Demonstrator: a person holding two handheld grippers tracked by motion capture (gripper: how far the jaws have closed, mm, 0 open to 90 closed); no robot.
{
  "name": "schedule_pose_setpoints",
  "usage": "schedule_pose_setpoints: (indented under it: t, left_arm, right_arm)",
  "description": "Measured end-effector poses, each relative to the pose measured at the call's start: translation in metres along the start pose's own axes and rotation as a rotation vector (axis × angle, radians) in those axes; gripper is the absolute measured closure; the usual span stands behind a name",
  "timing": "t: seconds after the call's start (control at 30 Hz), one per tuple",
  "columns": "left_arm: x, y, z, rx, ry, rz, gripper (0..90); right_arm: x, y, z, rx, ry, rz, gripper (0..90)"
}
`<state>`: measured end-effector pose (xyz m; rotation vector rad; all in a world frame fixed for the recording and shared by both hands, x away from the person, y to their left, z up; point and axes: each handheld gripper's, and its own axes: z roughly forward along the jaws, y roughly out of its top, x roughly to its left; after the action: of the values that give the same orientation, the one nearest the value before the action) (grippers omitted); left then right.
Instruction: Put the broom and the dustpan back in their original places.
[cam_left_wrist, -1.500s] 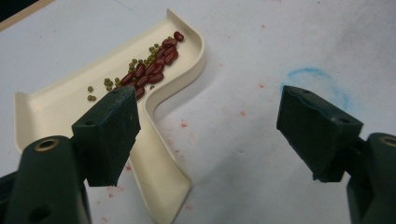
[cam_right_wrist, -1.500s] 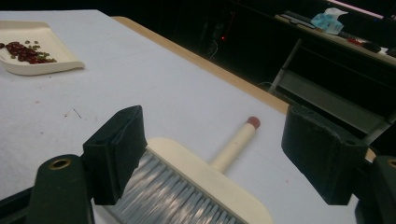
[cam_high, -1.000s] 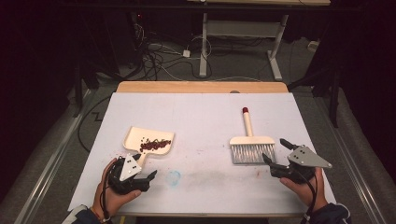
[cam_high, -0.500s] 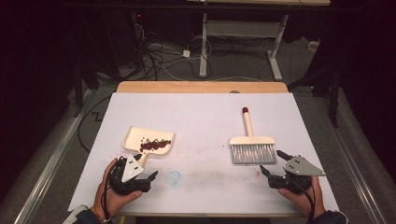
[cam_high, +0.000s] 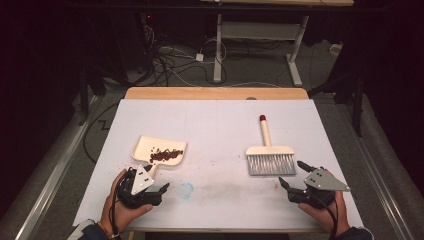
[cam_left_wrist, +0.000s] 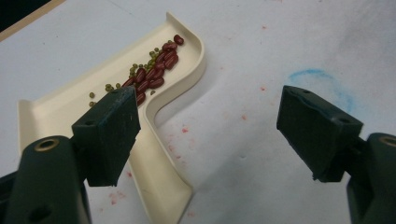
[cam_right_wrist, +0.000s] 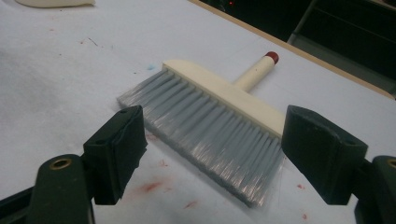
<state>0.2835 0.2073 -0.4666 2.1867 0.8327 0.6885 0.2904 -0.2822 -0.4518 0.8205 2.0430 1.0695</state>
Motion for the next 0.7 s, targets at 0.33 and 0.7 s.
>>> schedule_pose_setpoints:
  t: [0.33, 0.7]
  left_arm:
    - [-0.0004, -0.0003, 0.0002, -0.001, 0.002, -0.001, 20.7]
    - [-0.0003, 0.0005, 0.0008, -0.003, 0.001, 0.0, 20.7]
  right_arm:
    - [0.0005, 0.0011, -0.0001, 0.002, 0.0, -0.005, 22.4]
    - [0.0003, 0.0009, -0.0004, -0.003, 0.014, 0.008, 22.4]
